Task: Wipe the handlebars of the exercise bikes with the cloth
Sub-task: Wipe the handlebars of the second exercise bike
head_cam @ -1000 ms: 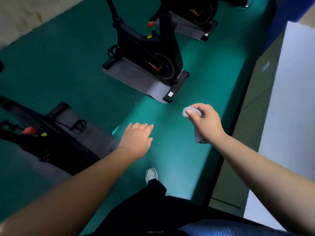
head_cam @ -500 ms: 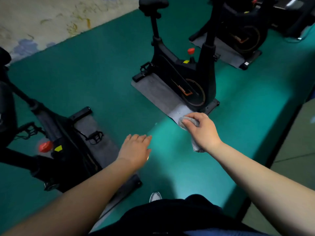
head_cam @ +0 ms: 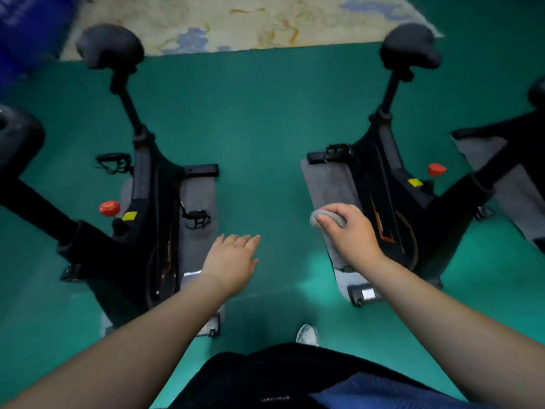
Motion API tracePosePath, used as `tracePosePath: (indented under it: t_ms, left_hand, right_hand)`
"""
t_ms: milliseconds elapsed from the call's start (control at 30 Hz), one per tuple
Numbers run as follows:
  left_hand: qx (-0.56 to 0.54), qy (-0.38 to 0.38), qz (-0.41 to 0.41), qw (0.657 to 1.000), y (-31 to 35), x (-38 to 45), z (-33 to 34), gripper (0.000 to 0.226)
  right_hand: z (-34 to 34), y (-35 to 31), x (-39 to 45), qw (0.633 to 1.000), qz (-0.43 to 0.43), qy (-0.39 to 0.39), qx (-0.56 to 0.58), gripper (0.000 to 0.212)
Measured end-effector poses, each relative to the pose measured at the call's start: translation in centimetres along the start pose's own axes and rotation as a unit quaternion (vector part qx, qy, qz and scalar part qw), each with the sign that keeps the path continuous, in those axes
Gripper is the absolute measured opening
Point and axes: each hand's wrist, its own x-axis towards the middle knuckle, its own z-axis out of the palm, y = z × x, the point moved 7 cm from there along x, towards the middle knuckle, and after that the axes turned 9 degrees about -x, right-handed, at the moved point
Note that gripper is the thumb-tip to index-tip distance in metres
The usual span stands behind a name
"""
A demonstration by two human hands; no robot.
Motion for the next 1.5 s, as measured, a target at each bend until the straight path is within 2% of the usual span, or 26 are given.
tracePosePath:
  t_ms: [300, 667, 800, 967, 1100, 1167, 1267, 1367, 1500]
  left_hand:
    - [-0.045, 0.045, -0.159, 0.985, -4.1, 1.8, -2.7, 0.058]
    - [-0.071, 0.08, -0.247, 0.963, -12.9, 8.3, -5.8, 0.057]
    - [-0.073, 0.096, -0.272, 0.955, -15.8, 10.0, -7.4, 0.056]
    - [-0.083, 0.121, -0.342, 0.928, -18.9, 9.9, -9.1, 0.057]
    - [-0.093, 0.14, -0.425, 0.889, -21.1, 9.0, -9.5, 0.058]
    - [-0.099, 0.152, -0.478, 0.86, -21.8, 8.2, -9.9, 0.058]
    - [-0.119, 0.175, -0.561, 0.801, -21.8, 6.9, -10.5, 0.058]
    - [-0.14, 0.202, -0.634, 0.734, -20.5, 5.7, -10.8, 0.057]
    - [-0.151, 0.242, -0.704, 0.651, -18.0, 4.0, -11.7, 0.056]
  right_hand:
    - [3.8, -5.1, 9.9, 0.988, -0.1, -0.116, -0.005, 0.004]
    - [9.5, -13.9, 21.6, 0.965, -0.176, -0.194, -0.023, 0.004]
    - [10.9, -18.3, 24.9, 0.956, -0.21, -0.204, -0.003, 0.01]
    - [14.7, -23.9, 27.3, 0.926, -0.268, -0.266, 0.01, 0.01]
    - [18.8, -28.6, 28.7, 0.881, -0.336, -0.332, 0.0, 0.008]
    - [20.6, -31.0, 29.0, 0.851, -0.375, -0.369, -0.003, 0.008]
    - [22.9, -34.6, 28.8, 0.791, -0.444, -0.422, -0.02, 0.012]
    - [24.0, -37.5, 27.4, 0.726, -0.506, -0.465, -0.019, 0.008]
    - [24.4, -40.0, 24.5, 0.653, -0.562, -0.507, -0.001, 0.007]
